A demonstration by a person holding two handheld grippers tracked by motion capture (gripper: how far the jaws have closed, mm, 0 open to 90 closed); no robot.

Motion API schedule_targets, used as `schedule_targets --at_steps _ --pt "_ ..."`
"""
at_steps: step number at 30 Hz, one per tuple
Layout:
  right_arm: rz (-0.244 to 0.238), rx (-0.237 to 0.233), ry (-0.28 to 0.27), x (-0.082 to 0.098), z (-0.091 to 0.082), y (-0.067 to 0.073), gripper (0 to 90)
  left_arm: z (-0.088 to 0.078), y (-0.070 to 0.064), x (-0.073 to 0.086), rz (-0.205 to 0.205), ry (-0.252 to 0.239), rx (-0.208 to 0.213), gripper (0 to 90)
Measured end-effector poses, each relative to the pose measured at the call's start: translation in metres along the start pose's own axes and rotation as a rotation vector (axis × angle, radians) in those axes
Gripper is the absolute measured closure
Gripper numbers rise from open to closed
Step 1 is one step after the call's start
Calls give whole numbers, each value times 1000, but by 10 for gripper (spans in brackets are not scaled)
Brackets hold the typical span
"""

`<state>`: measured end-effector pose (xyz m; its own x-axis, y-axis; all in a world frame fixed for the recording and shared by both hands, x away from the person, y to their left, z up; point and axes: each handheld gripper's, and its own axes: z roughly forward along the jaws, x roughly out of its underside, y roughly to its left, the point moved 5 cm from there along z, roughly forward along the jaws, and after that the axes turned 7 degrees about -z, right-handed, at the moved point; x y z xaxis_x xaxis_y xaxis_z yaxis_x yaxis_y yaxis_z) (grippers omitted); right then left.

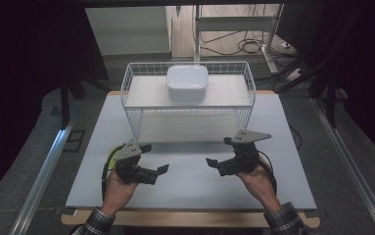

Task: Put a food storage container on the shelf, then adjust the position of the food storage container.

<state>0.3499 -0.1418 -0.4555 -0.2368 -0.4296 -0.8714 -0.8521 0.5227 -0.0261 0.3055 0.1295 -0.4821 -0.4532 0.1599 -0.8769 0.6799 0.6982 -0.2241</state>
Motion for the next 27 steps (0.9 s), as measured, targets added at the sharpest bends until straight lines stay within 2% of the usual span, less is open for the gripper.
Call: schedule_targets --at_steps 4,12,16,21,25,27 --pt "2 6 -6 10 -3 4 10 -2 -5 11 3 10 -8 51" --pt "-2 13 18 29 -7 11 14 2 -7 31 4 48 -15 56" --pt "-6 21 37 41 -7 15 14 5 -7 39 23 75 -35 55" --pt "-1 29 78 58 -5 15 14 6 -5 41 11 87 -44 53" --pt "15 33 75 61 -5 11 16 5 -3 39 19 106 -60 36" --pt "21 39 71 61 -5 9 18 2 -1 37 10 100 -49 40"
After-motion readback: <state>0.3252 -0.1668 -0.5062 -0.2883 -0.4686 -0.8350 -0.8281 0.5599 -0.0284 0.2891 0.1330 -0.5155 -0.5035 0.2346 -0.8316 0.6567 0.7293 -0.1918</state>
